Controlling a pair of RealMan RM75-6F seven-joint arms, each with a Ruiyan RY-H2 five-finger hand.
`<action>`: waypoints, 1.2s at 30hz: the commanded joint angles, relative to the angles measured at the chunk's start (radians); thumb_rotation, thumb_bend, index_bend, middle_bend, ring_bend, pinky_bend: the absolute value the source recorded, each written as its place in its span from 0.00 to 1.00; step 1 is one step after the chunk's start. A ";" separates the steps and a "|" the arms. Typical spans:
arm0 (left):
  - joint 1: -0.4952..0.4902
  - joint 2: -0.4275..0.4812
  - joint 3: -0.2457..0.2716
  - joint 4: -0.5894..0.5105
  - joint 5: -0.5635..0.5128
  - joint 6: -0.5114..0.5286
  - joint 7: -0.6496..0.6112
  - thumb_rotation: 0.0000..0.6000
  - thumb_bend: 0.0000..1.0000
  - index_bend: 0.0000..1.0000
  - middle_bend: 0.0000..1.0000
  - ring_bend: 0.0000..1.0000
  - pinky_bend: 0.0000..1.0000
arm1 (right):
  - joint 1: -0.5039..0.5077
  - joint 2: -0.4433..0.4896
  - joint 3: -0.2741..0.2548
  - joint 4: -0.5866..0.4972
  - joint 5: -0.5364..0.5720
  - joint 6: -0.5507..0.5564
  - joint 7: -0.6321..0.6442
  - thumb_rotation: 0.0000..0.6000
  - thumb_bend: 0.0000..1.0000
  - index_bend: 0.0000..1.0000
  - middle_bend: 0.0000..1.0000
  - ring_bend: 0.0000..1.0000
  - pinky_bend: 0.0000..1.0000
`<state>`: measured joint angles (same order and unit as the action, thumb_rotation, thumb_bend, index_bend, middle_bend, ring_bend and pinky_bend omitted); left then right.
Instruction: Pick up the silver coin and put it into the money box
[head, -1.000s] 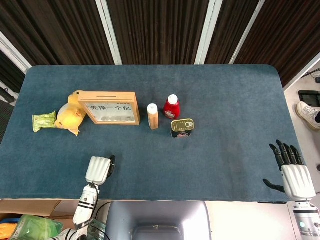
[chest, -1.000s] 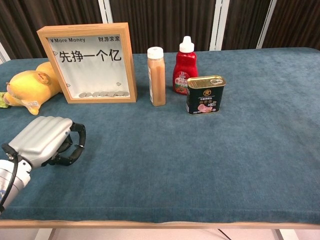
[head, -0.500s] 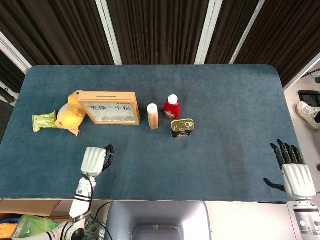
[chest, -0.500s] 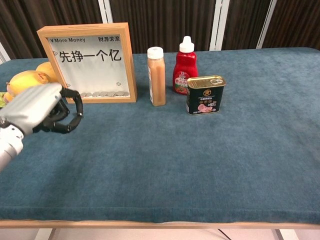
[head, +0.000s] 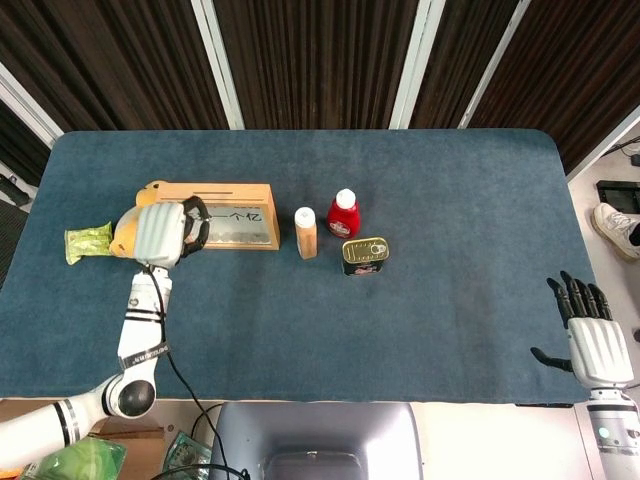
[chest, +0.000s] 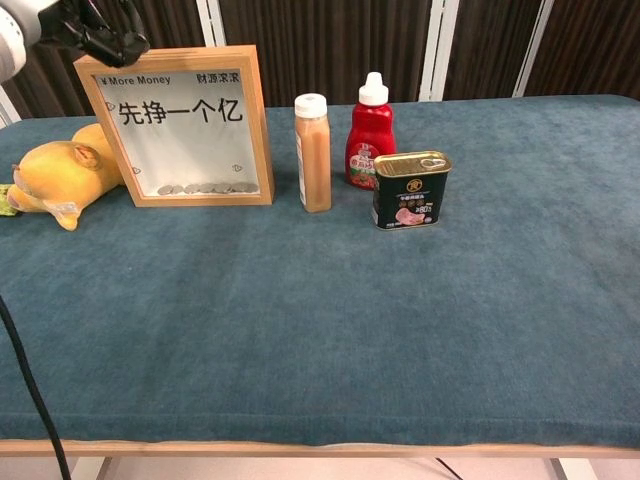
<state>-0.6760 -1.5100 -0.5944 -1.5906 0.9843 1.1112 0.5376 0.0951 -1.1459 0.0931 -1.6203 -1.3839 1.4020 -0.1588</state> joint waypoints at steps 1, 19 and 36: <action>-0.077 0.065 -0.057 -0.002 -0.131 -0.078 0.036 1.00 0.63 0.74 1.00 1.00 1.00 | 0.009 -0.009 0.007 0.000 0.019 -0.014 -0.020 1.00 0.17 0.00 0.00 0.00 0.00; -0.249 0.072 -0.004 0.161 -0.312 -0.138 0.028 1.00 0.64 0.75 1.00 1.00 1.00 | 0.017 -0.003 0.031 0.003 0.080 -0.028 -0.009 1.00 0.17 0.00 0.00 0.00 0.00; -0.328 0.058 0.079 0.243 -0.381 -0.154 0.007 1.00 0.63 0.75 1.00 1.00 1.00 | 0.018 -0.005 0.031 0.005 0.093 -0.024 -0.019 1.00 0.17 0.00 0.00 0.00 0.00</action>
<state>-1.0030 -1.4529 -0.5169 -1.3471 0.6046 0.9557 0.5455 0.1136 -1.1507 0.1243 -1.6154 -1.2913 1.3774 -0.1782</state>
